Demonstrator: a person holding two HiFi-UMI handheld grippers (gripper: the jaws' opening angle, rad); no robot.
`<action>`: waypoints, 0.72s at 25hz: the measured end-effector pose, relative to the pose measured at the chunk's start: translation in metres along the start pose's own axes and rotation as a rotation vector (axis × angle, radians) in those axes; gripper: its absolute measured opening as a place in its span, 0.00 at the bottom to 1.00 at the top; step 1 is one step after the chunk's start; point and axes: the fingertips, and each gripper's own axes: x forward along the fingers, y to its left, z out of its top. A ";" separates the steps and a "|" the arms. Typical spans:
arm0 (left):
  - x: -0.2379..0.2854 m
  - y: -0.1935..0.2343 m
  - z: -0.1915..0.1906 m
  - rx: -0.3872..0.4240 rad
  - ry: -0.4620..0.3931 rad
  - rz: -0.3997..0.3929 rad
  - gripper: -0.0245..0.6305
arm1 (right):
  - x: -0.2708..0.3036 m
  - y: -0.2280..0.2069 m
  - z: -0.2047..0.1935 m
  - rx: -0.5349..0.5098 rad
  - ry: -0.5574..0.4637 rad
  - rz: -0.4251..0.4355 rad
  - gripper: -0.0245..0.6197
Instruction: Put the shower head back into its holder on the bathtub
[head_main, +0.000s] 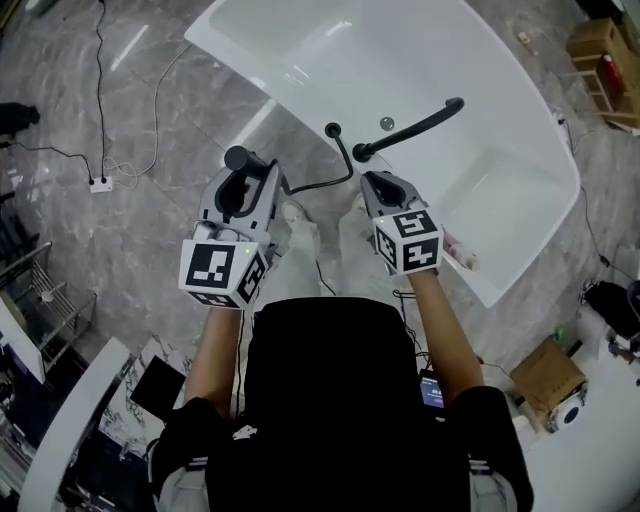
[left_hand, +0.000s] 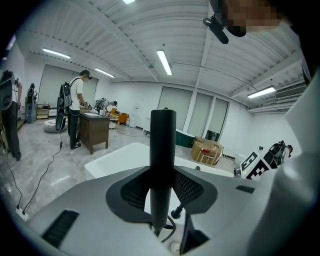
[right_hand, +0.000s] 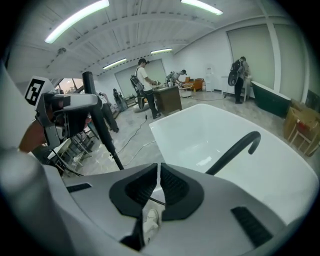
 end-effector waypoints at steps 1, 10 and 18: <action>0.000 0.001 -0.004 -0.001 0.004 0.006 0.26 | 0.003 0.003 -0.006 -0.006 0.008 0.014 0.08; -0.013 0.023 -0.027 -0.027 0.011 0.070 0.26 | 0.047 0.038 -0.058 -0.086 0.109 0.130 0.08; -0.024 0.052 -0.058 -0.073 0.025 0.118 0.26 | 0.083 0.069 -0.103 -0.213 0.208 0.201 0.18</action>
